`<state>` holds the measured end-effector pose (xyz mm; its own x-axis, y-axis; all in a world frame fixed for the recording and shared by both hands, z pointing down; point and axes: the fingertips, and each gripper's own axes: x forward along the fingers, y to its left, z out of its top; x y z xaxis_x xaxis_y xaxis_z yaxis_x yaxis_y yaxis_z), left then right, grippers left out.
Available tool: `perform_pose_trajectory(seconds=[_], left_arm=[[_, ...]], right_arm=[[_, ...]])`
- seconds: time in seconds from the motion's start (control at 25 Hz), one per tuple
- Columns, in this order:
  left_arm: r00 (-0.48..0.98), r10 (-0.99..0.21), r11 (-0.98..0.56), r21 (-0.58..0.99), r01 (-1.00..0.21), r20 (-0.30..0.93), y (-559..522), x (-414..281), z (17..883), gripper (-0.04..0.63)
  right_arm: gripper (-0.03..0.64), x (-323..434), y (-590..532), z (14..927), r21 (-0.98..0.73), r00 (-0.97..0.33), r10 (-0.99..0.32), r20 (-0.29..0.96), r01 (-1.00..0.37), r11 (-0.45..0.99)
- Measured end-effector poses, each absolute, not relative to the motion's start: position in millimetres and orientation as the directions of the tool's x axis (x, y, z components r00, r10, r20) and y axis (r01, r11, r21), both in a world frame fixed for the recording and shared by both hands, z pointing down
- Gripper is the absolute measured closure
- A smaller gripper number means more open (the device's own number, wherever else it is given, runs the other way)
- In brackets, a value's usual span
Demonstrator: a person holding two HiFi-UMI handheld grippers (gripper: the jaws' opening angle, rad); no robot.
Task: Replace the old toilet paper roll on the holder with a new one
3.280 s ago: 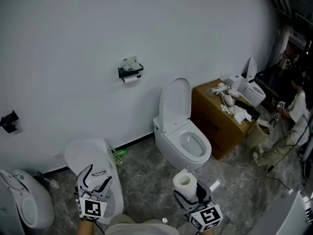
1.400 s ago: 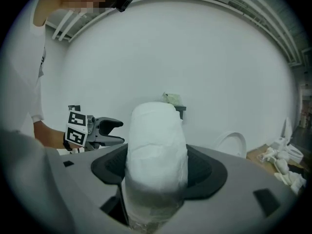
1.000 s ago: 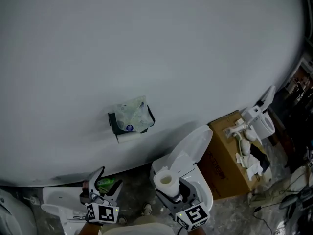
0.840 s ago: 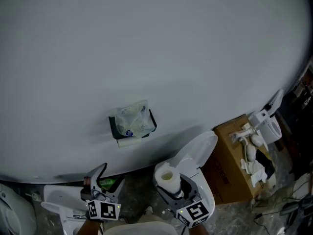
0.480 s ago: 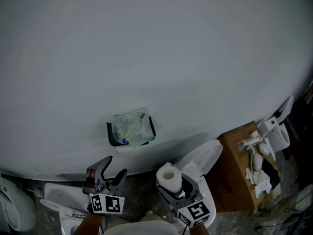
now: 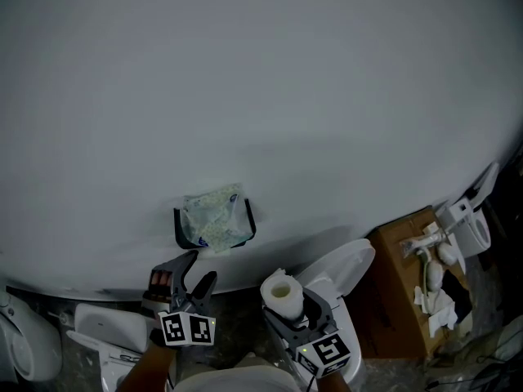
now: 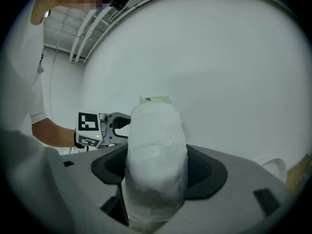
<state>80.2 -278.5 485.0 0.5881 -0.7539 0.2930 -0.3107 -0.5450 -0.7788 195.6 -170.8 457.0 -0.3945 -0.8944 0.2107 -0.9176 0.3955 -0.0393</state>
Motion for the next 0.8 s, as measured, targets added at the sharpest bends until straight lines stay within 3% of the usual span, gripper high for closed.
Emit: perform_pose_trajectory(seconds=[0.24,0.32,0.8], left_arm=[[0.553,-0.769,-0.517,-0.821,-0.242,0.32,-292,94,495,0.299],[0.54,-0.776,-0.503,-0.835,-0.221,0.325,-297,96,496,0.333],[0.402,-0.815,-0.5,-0.856,-0.127,0.417,-315,105,512,0.337]], right_arm=[[0.293,207,-167,462,-0.051,-0.39,-0.893,0.225,-0.92,0.389],[0.295,209,-166,464,-0.056,-0.395,-0.89,0.227,-0.918,0.393],[0.294,220,-172,469,-0.069,-0.452,-0.866,0.212,-0.891,0.448]])
